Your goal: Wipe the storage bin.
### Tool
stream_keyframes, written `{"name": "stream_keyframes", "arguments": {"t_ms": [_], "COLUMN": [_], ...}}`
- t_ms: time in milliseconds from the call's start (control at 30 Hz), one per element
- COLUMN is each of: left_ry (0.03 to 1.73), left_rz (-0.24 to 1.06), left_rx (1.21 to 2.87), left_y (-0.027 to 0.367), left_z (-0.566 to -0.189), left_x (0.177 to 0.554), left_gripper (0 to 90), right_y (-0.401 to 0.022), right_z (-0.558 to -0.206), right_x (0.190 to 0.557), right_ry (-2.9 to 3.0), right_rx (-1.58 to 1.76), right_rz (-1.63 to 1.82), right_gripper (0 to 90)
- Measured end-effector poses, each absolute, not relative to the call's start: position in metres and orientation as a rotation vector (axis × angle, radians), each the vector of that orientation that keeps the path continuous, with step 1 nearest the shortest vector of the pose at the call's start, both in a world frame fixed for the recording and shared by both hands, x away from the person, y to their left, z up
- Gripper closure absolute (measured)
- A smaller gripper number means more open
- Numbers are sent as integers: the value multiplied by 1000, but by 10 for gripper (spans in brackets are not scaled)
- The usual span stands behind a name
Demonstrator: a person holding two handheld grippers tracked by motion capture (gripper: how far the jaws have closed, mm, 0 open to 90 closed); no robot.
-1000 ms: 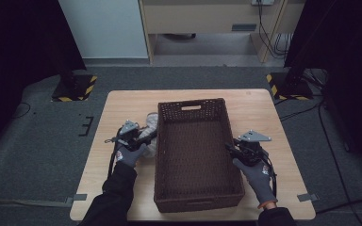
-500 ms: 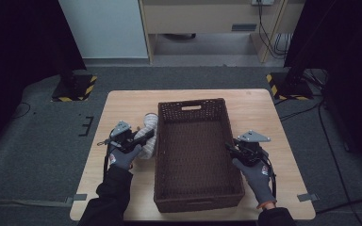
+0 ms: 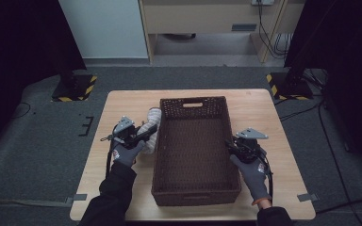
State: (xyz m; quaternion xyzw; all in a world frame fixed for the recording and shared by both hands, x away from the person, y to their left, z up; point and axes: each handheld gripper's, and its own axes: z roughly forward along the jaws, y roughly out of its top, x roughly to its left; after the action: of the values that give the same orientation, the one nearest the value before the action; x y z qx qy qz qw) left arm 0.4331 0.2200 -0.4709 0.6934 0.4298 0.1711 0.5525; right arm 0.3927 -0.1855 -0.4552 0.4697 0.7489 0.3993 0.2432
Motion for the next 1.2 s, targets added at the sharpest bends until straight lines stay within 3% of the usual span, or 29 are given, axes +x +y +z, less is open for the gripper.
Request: {"name": "stream_keyframes", "arguments": {"t_ms": [267, 633, 733, 900, 1200], "left_ry": [1098, 997, 947, 964, 1040], "left_rz": [334, 346, 378, 352, 350], "left_rx": [1804, 1609, 1647, 1631, 1826], "left_y": [211, 229, 225, 224, 216], "left_z": [-515, -460, -453, -468, -508], "left_x": [435, 417, 409, 411, 415], "left_gripper": [630, 629, 628, 625, 626], "right_y": [-187, -187, -187, -187, -187], "right_z": [-456, -456, -456, -456, -456], "right_x": [392, 392, 391, 391, 391], "right_ry": [2047, 2041, 2038, 2030, 2032], "right_rx": [1288, 1293, 1295, 1304, 1301], "right_rz": [1106, 1106, 1104, 1109, 1107], "right_gripper": [653, 653, 655, 654, 654]}}
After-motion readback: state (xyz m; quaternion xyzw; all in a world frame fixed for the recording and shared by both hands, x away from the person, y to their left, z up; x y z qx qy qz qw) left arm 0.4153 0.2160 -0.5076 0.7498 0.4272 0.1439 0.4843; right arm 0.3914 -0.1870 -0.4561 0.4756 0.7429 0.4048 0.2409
